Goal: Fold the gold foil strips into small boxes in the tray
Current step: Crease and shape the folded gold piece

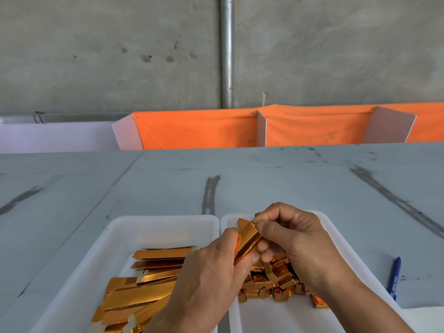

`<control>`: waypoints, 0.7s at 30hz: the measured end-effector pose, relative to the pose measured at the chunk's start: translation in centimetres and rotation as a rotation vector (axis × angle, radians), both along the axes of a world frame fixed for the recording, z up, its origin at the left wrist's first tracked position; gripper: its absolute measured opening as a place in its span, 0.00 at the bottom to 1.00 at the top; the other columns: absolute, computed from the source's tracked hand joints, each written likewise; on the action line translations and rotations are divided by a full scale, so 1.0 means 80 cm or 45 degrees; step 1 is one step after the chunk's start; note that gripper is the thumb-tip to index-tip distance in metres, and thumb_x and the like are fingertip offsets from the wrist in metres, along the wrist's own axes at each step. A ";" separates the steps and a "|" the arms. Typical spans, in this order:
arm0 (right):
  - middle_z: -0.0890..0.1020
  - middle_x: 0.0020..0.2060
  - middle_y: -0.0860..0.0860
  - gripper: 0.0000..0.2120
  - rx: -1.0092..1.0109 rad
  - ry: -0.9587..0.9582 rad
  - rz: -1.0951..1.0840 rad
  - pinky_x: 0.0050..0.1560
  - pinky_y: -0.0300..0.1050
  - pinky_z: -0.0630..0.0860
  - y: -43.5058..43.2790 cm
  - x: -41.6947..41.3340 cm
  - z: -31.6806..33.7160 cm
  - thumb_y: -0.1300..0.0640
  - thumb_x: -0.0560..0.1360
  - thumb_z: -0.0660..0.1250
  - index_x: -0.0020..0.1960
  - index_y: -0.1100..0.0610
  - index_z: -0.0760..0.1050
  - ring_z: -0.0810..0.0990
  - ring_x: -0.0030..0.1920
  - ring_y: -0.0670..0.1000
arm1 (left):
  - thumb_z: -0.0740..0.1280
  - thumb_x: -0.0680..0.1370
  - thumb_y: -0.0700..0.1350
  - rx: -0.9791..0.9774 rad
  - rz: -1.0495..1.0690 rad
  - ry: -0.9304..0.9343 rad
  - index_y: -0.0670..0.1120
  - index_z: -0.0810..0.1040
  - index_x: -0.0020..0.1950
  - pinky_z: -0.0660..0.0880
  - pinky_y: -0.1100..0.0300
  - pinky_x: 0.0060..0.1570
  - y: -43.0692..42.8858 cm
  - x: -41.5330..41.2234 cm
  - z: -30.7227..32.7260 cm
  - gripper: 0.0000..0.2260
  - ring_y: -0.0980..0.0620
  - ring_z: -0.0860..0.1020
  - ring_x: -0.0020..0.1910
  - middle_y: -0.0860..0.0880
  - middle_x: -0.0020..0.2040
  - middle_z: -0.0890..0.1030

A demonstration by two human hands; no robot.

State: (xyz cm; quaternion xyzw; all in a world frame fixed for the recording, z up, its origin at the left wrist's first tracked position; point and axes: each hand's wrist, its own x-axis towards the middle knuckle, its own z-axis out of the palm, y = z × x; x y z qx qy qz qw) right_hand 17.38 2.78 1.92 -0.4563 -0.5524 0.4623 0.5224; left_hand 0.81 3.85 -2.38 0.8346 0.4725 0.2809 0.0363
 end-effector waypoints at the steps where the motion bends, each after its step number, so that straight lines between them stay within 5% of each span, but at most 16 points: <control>1: 0.82 0.31 0.59 0.10 0.000 -0.018 -0.003 0.33 0.40 0.78 0.000 0.000 0.000 0.63 0.77 0.68 0.41 0.54 0.84 0.81 0.29 0.53 | 0.38 0.68 0.72 0.008 0.005 0.016 0.59 0.58 0.62 0.70 0.75 0.41 0.000 0.000 -0.001 0.29 0.60 0.77 0.45 0.61 0.46 0.72; 9: 0.83 0.32 0.60 0.08 -0.215 0.193 -0.026 0.30 0.38 0.78 0.002 -0.003 -0.001 0.64 0.76 0.70 0.40 0.58 0.83 0.81 0.28 0.51 | 0.34 0.69 0.71 0.155 0.033 0.085 0.58 0.60 0.63 0.74 0.70 0.41 0.001 -0.002 -0.004 0.32 0.58 0.78 0.43 0.60 0.46 0.75; 15: 0.85 0.36 0.57 0.08 -0.064 -0.005 -0.018 0.42 0.41 0.82 -0.002 -0.004 -0.004 0.58 0.78 0.68 0.45 0.52 0.85 0.86 0.37 0.54 | 0.40 0.71 0.71 0.029 0.034 -0.089 0.61 0.58 0.56 0.71 0.74 0.34 0.003 -0.003 -0.005 0.22 0.62 0.75 0.34 0.61 0.36 0.71; 21: 0.85 0.35 0.58 0.07 -0.100 0.084 0.017 0.39 0.38 0.81 0.000 -0.005 -0.004 0.58 0.76 0.69 0.47 0.51 0.86 0.85 0.35 0.53 | 0.42 0.71 0.71 -0.028 0.030 -0.145 0.64 0.53 0.52 0.69 0.74 0.31 0.003 -0.003 -0.005 0.16 0.63 0.74 0.32 0.62 0.34 0.69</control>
